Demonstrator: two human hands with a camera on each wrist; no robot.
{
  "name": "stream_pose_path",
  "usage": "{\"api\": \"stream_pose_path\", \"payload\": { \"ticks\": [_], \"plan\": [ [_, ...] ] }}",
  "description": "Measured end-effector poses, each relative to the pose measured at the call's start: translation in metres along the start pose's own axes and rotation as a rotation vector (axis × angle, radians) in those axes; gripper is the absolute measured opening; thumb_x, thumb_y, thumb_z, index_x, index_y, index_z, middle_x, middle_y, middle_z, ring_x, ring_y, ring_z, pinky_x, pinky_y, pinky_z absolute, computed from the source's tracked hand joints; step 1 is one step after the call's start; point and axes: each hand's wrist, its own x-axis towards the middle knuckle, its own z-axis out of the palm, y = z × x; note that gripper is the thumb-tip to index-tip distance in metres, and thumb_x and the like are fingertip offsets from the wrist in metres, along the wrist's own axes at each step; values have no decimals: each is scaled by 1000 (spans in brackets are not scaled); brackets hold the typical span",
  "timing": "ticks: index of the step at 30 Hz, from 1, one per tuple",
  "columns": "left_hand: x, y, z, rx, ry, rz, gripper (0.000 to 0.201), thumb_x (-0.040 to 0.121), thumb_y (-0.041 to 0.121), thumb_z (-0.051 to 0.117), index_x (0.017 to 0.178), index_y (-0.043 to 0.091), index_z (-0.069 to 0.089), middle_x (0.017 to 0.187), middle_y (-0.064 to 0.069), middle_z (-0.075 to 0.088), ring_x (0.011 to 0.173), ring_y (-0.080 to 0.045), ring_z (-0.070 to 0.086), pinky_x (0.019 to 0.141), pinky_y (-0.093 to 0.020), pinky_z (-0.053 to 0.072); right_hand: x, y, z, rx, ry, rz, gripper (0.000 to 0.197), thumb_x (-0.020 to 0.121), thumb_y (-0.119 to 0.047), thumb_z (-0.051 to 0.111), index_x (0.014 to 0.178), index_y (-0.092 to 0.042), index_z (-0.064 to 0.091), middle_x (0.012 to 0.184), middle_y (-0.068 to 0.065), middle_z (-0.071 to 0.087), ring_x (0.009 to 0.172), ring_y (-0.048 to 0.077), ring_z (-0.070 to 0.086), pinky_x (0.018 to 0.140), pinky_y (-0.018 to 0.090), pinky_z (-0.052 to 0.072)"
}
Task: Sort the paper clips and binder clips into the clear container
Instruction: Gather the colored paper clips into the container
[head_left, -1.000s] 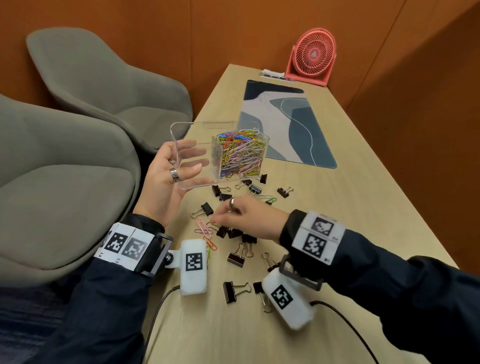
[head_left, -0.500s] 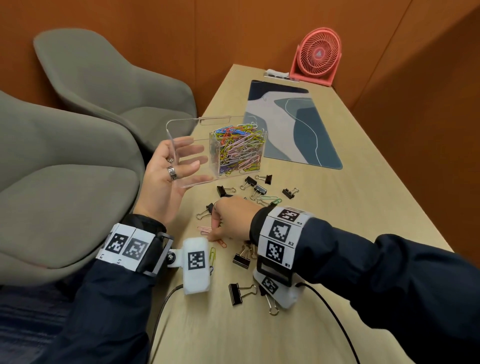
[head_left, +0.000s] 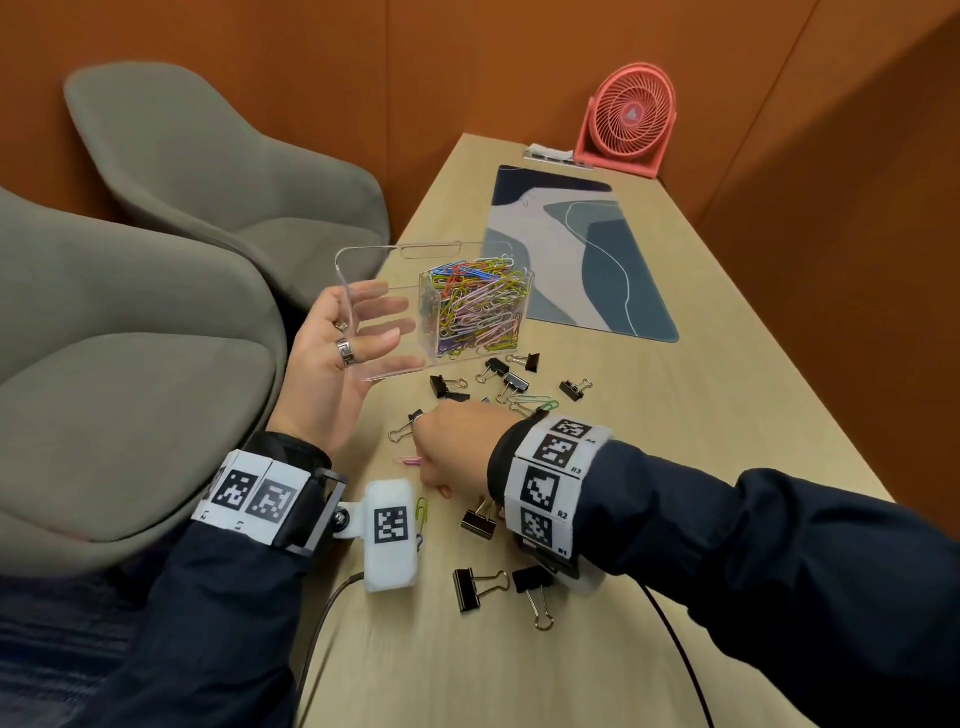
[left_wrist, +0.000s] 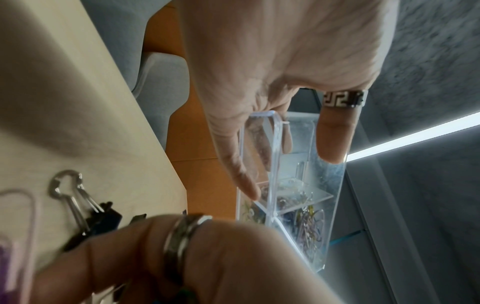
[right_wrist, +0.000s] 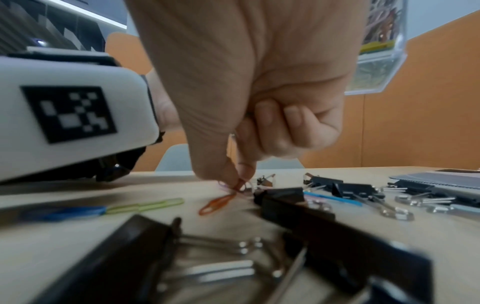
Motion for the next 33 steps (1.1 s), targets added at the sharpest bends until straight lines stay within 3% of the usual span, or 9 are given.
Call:
{"api": "stream_pose_path", "payload": {
  "ticks": [2, 6, 10, 14, 18, 21, 25, 30, 33],
  "plan": [
    [0, 0, 0, -3, 2, 0, 48, 66, 2, 57, 112, 10, 51, 105, -9, 60, 94, -22, 64, 66, -35, 58, -1, 2, 0, 8, 6, -2, 24, 90, -17, 49, 111, -7, 56, 105, 13, 56, 87, 30, 55, 73, 32, 46],
    [0, -1, -1, -8, 1, -3, 45, 66, 2, 57, 110, 11, 53, 104, -8, 61, 96, -23, 63, 66, -35, 58, -15, 16, -7, 163, 50, -17, 23, 90, -19, 50, 105, -5, 61, 90, 10, 59, 82, 26, 56, 67, 24, 44],
    [0, -1, 0, -7, -6, -4, 44, 66, 2, 57, 108, 13, 54, 105, -8, 61, 95, -22, 64, 66, -34, 58, -50, 42, -32, 364, 192, -26, 14, 90, -26, 55, 91, -15, 64, 58, -8, 44, 52, 5, 41, 46, 13, 28],
    [-1, -1, 1, -8, -32, -13, 44, 65, 2, 57, 107, 13, 55, 104, -8, 62, 94, -22, 65, 65, -33, 58, -75, 78, -67, 581, 445, 19, 11, 90, -23, 57, 83, -15, 61, 49, -8, 34, 37, 6, 32, 39, 13, 25],
    [-2, -1, 3, -5, -84, -32, 43, 63, 0, 55, 104, 13, 55, 102, -7, 62, 96, -23, 65, 63, -32, 58, -69, 97, -88, 471, 680, 81, 8, 90, -21, 56, 83, -16, 57, 48, -7, 31, 39, 6, 36, 43, 15, 28],
    [-3, -2, 3, 13, -118, -44, 45, 63, 0, 55, 105, 13, 56, 102, -7, 63, 98, -23, 65, 64, -33, 58, -59, 93, -92, 306, 645, 59, 8, 90, -24, 56, 90, -18, 61, 52, -8, 36, 44, 6, 34, 46, 13, 31],
    [-3, -4, 3, 7, -142, -59, 46, 62, -1, 54, 106, 13, 56, 103, -9, 64, 97, -23, 66, 64, -33, 58, -50, 87, -91, 122, 643, 89, 18, 91, -31, 56, 99, -21, 68, 55, -11, 35, 51, 1, 32, 47, 14, 20],
    [-2, -3, 2, 19, -131, -53, 47, 61, -1, 54, 106, 13, 56, 104, -9, 64, 99, -24, 66, 64, -32, 58, -54, 84, -93, 383, 564, 54, 9, 93, -20, 50, 99, -16, 56, 57, -6, 39, 50, 7, 36, 47, 12, 32],
    [-3, -3, 2, 20, -141, -63, 50, 58, 0, 59, 107, 13, 56, 105, -9, 63, 100, -25, 65, 65, -34, 58, -57, 85, -99, 559, 467, 69, 15, 96, -19, 36, 96, -11, 48, 74, -3, 45, 67, 10, 41, 60, 17, 34]
  ]
}}
